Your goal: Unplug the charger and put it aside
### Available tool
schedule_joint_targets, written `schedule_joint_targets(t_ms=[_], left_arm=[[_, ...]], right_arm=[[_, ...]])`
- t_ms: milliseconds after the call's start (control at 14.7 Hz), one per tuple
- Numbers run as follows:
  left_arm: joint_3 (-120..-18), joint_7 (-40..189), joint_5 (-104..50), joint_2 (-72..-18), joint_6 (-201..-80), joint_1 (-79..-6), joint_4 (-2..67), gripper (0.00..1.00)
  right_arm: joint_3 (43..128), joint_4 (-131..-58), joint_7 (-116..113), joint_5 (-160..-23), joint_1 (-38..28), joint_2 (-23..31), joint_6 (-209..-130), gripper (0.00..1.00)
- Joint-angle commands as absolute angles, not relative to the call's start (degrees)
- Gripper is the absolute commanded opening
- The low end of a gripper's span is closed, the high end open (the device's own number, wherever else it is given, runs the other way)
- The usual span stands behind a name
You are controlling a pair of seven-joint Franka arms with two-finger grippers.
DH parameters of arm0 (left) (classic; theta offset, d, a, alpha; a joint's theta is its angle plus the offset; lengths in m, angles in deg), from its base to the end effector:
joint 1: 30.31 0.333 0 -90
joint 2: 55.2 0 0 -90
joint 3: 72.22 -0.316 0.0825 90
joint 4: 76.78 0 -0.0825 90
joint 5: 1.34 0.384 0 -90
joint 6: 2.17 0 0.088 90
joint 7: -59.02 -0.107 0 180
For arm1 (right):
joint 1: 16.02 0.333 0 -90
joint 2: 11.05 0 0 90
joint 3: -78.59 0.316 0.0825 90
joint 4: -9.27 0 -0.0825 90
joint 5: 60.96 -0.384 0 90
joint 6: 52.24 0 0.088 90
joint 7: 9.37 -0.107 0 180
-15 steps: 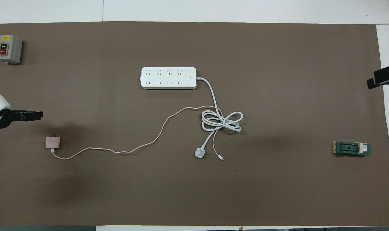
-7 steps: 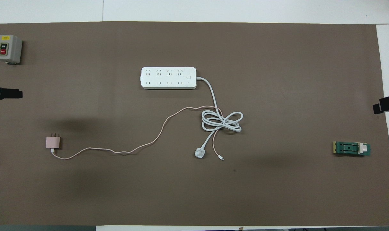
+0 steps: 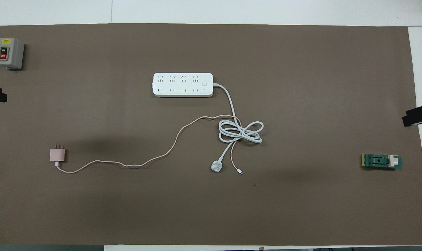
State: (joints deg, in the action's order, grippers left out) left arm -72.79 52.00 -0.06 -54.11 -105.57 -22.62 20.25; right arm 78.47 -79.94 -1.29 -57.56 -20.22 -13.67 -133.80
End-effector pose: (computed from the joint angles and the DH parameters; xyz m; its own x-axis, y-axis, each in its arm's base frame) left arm 0.5715 0.0848 0.5764 0.9959 0.0159 0.0886 0.0189 -0.9993 -0.0334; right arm 0.5226 -0.0466 0.6435 0.9939 0.0570 -0.0949 0.0616 -0.9970 0.0462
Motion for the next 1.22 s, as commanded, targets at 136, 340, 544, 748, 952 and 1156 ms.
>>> schedule_joint_targets(t_ms=[136,340,544,748,952,1156], left_arm=[[-72.0,58.8,1.4,-59.0,-98.1,-25.8,20.5,1.0],[-72.0,58.8,1.4,-59.2,-97.1,-29.0,20.2,1.0],[-71.8,58.5,1.0,-58.1,-91.9,-29.6,17.2,1.0],[-71.2,58.3,0.9,-58.4,-92.3,-31.0,18.0,1.0],[-71.2,57.7,0.8,-58.6,-94.3,-31.7,18.8,1.0],[-71.0,57.4,0.7,-59.0,-97.3,-32.2,20.5,1.0]], right_arm=[[79.5,-80.3,-0.1,-56.8,-21.9,-14.4,-131.9,1.0],[79.5,-77.6,-0.1,-57.3,-22.3,-13.2,-131.2,1.0],[79.6,-76.6,-0.2,-57.4,-22.3,-12.9,-130.2,1.0],[79.5,-76.7,-0.4,-57.4,-21.9,-13.1,-130.1,1.0],[79.6,-77.1,-0.6,-57.4,-21.8,-13.2,-130.4,1.0],[79.6,-77.2,-0.6,-57.4,-21.9,-13.2,-130.4,1.0]])
